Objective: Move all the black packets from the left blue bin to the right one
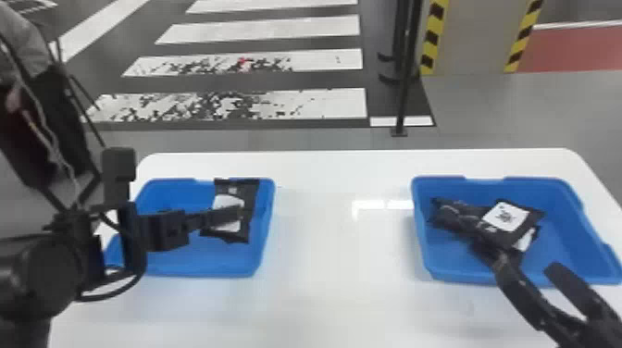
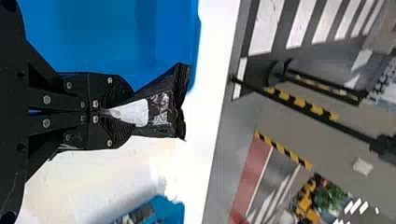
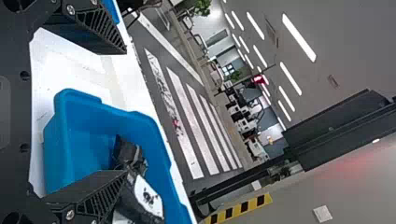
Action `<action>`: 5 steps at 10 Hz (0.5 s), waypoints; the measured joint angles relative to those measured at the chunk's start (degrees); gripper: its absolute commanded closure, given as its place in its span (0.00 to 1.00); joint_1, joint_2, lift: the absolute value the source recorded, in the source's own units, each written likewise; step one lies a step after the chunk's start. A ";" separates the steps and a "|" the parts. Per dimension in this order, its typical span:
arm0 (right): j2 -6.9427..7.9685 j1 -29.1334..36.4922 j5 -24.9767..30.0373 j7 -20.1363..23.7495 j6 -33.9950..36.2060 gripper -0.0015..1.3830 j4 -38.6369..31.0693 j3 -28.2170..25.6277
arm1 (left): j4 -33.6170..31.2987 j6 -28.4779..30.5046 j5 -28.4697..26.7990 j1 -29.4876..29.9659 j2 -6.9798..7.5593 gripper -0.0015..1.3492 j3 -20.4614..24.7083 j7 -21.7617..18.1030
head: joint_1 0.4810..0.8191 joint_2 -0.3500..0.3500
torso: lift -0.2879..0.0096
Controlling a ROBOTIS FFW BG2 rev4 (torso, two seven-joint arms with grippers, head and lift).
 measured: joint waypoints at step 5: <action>-1.15 -4.05 -1.58 2.14 6.88 0.08 -3.35 4.62 | -2.91 -2.96 10.97 0.06 -1.04 0.90 -13.14 -2.04 | 0.63 0.40 | 0.50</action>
